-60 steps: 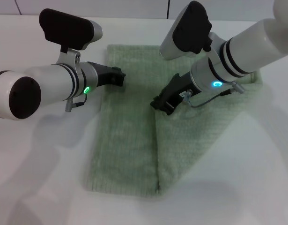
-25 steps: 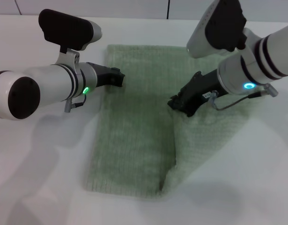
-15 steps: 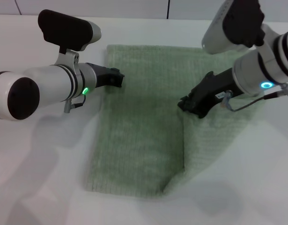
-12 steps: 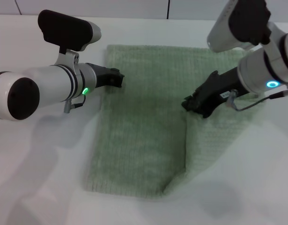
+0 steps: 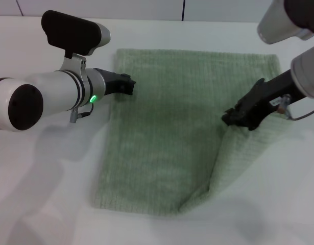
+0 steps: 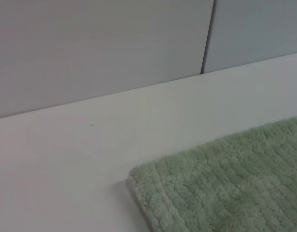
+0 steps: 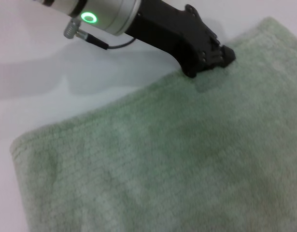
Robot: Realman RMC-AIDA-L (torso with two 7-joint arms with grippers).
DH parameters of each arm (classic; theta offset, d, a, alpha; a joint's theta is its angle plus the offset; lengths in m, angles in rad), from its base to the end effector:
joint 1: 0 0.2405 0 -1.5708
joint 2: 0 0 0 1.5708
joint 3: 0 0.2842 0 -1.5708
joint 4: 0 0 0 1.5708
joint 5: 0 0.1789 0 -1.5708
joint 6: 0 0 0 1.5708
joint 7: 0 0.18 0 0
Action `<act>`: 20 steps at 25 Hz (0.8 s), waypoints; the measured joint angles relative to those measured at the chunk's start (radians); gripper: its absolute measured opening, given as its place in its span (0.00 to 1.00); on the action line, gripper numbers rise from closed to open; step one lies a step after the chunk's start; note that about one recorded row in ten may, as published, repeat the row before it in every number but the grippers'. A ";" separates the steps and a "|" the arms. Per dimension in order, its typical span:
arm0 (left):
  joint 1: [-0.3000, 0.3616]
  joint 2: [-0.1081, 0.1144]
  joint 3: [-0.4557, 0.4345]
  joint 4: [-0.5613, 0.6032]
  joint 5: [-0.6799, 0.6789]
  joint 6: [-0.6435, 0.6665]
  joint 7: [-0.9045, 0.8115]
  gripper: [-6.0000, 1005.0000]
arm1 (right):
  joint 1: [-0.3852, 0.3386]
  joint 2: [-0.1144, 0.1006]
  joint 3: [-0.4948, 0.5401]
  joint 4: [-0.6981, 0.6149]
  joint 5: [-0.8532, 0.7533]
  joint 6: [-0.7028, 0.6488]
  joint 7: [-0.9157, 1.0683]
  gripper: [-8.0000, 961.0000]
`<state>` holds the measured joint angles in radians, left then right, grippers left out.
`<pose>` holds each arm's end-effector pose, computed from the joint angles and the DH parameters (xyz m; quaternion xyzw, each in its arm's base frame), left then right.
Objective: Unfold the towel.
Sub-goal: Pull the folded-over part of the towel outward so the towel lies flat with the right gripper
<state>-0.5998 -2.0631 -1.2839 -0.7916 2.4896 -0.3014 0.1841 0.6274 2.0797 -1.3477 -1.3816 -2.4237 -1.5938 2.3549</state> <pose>-0.2579 0.4205 -0.1068 -0.8398 -0.3649 -0.0330 0.4006 0.1864 0.3436 -0.0514 -0.9625 0.2205 -0.1095 0.1140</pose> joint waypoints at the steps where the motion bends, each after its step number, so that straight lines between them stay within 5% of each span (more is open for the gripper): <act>1: 0.000 0.000 0.000 0.000 0.000 0.000 0.000 0.00 | 0.001 0.000 0.009 -0.011 -0.005 -0.018 0.004 0.03; 20: 0.006 0.000 -0.011 -0.003 -0.001 -0.004 0.000 0.00 | 0.051 -0.004 0.059 -0.087 -0.057 -0.290 0.106 0.04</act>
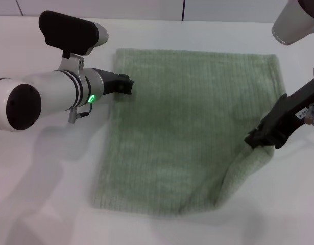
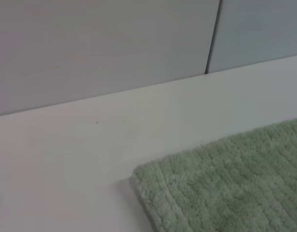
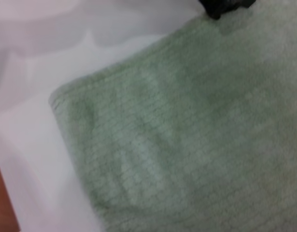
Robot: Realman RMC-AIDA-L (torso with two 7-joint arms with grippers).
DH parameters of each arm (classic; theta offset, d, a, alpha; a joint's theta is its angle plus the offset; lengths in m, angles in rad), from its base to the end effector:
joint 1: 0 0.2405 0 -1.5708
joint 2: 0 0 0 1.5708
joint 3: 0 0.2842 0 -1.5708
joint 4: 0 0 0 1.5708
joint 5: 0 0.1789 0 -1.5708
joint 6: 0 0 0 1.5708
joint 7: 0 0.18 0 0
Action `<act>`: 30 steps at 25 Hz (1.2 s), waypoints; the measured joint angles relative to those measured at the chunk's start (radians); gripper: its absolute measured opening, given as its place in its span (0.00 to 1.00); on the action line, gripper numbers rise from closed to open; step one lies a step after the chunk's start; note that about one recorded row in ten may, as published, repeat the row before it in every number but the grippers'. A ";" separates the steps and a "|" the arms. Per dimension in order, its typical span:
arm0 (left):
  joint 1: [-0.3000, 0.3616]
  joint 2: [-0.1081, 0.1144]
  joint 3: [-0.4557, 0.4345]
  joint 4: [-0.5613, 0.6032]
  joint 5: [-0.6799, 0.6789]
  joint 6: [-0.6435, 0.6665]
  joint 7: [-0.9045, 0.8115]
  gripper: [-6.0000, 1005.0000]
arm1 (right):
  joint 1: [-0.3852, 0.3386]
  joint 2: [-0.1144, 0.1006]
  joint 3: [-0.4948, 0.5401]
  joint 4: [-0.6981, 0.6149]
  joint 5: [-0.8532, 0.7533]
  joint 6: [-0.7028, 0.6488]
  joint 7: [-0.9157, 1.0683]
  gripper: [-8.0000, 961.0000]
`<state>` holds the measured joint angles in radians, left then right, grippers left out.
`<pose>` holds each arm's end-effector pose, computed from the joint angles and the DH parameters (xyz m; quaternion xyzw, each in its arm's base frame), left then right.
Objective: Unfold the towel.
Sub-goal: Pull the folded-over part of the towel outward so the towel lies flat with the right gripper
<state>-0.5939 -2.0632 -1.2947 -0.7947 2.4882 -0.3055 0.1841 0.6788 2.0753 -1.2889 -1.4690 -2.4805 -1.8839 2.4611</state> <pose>-0.2599 0.4202 -0.1052 -0.8365 -0.3710 -0.0346 0.4018 0.1831 0.3199 -0.0298 -0.9476 0.2593 -0.1752 0.0644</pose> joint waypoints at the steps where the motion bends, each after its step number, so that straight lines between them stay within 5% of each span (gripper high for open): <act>1: 0.000 0.000 0.000 0.000 0.000 0.000 0.000 0.00 | 0.003 -0.001 0.001 -0.003 0.000 -0.009 0.006 0.04; 30: 0.000 0.002 -0.003 -0.011 0.001 -0.007 0.001 0.00 | 0.025 -0.001 -0.009 -0.010 -0.126 -0.201 0.075 0.13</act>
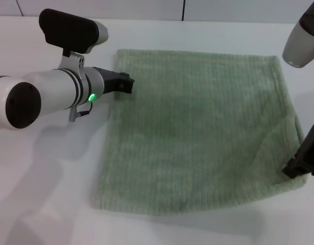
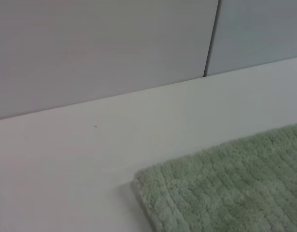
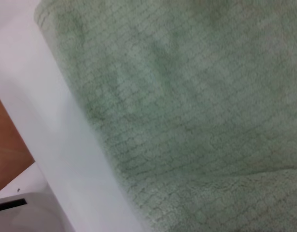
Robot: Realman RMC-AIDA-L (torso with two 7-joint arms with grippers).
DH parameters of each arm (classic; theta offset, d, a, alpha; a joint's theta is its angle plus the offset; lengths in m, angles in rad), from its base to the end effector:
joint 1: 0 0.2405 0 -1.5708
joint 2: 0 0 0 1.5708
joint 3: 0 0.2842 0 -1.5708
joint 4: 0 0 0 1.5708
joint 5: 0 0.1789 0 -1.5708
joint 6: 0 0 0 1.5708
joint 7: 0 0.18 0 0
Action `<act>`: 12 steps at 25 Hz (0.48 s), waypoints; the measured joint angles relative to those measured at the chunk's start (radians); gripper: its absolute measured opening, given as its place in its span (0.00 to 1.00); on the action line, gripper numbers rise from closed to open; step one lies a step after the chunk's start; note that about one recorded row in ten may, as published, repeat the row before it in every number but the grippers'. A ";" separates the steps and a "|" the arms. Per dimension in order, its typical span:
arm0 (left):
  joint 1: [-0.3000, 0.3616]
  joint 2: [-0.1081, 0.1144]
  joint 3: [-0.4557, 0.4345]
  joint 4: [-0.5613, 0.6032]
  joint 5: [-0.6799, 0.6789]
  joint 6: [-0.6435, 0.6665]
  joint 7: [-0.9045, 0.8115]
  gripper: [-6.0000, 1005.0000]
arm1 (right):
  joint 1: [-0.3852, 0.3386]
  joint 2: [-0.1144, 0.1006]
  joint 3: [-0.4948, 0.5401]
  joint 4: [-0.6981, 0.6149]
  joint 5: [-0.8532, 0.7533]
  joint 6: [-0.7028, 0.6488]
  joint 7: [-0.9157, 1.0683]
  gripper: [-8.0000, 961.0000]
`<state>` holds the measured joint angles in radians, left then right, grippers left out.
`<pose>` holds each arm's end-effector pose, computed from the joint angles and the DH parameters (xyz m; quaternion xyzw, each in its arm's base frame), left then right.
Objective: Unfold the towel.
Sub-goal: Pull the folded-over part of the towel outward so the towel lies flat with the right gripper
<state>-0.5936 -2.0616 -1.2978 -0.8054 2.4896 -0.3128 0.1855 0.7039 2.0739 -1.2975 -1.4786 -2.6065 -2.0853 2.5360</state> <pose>-0.2578 0.4209 -0.1041 -0.8375 -0.3692 -0.0360 0.4013 0.2021 0.2978 -0.0143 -0.9092 0.3091 -0.2764 0.0377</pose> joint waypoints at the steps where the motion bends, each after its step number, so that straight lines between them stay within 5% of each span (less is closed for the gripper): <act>1: 0.000 0.000 0.000 0.000 0.000 0.000 0.000 0.00 | 0.000 0.000 0.000 0.007 -0.002 -0.002 0.001 0.13; 12: 0.000 0.000 0.000 0.000 0.001 0.000 0.000 0.00 | 0.006 0.000 -0.035 0.079 -0.024 0.027 0.000 0.16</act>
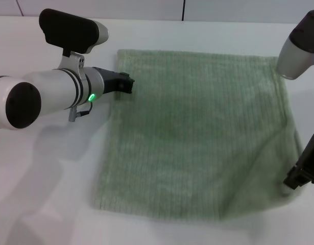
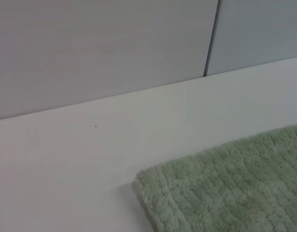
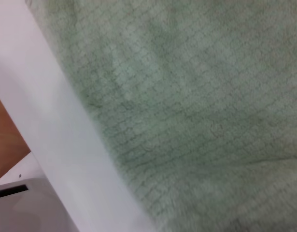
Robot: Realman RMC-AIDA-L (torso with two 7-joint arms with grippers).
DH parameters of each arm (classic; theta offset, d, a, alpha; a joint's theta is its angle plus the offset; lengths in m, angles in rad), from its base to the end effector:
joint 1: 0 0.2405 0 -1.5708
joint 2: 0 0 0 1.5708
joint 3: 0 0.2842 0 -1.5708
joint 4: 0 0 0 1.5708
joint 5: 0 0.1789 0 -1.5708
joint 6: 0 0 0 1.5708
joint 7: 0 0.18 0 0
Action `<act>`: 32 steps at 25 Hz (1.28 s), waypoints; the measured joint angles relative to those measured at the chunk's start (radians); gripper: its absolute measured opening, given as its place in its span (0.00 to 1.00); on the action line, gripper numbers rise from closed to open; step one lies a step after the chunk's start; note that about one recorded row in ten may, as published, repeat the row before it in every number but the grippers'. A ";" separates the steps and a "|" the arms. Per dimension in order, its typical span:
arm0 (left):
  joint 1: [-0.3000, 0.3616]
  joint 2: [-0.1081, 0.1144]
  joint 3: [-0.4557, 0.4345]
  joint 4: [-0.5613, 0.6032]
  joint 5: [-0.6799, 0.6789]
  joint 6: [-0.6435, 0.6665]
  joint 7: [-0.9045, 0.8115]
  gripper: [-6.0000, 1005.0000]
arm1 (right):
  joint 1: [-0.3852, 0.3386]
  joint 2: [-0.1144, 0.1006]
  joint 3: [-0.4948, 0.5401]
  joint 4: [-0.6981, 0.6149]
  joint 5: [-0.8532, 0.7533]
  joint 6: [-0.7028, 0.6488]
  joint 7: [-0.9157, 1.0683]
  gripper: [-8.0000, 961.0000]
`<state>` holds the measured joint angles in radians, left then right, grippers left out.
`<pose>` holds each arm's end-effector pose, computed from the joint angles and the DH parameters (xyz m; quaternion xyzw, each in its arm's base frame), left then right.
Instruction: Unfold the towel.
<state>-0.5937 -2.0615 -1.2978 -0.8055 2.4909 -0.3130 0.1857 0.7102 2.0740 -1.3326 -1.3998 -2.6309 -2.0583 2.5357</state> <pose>-0.2578 0.4210 -0.1040 -0.8377 -0.3685 -0.0355 0.4015 0.2126 0.2962 -0.0220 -0.8984 0.3193 -0.3006 0.0250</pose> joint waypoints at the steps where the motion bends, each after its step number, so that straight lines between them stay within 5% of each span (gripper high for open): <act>1: 0.000 0.000 0.000 0.000 0.000 0.000 0.000 0.00 | 0.001 0.000 -0.002 0.004 -0.001 0.003 0.000 0.16; 7: 0.000 0.000 0.000 0.000 0.000 0.000 0.000 0.00 | 0.003 0.000 -0.013 0.007 -0.004 0.007 0.000 0.18; 9: 0.000 0.000 0.000 0.000 0.000 0.000 0.001 0.00 | 0.003 0.000 -0.012 0.000 -0.004 0.008 0.000 0.38; 15: 0.000 0.000 0.000 0.000 0.000 0.000 0.001 0.00 | 0.002 0.000 0.015 -0.037 -0.004 0.060 0.000 0.47; 23: 0.004 0.000 0.000 0.000 0.000 0.006 0.002 0.00 | -0.062 0.009 0.082 -0.093 0.043 0.370 -0.055 0.48; 32: 0.009 0.000 0.000 0.000 0.000 0.008 0.012 0.00 | -0.191 0.017 0.061 -0.058 0.296 0.815 -0.281 0.48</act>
<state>-0.5846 -2.0616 -1.2977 -0.8053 2.4911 -0.3052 0.1974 0.5190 2.0906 -1.2715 -1.4582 -2.3351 -1.2431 2.2549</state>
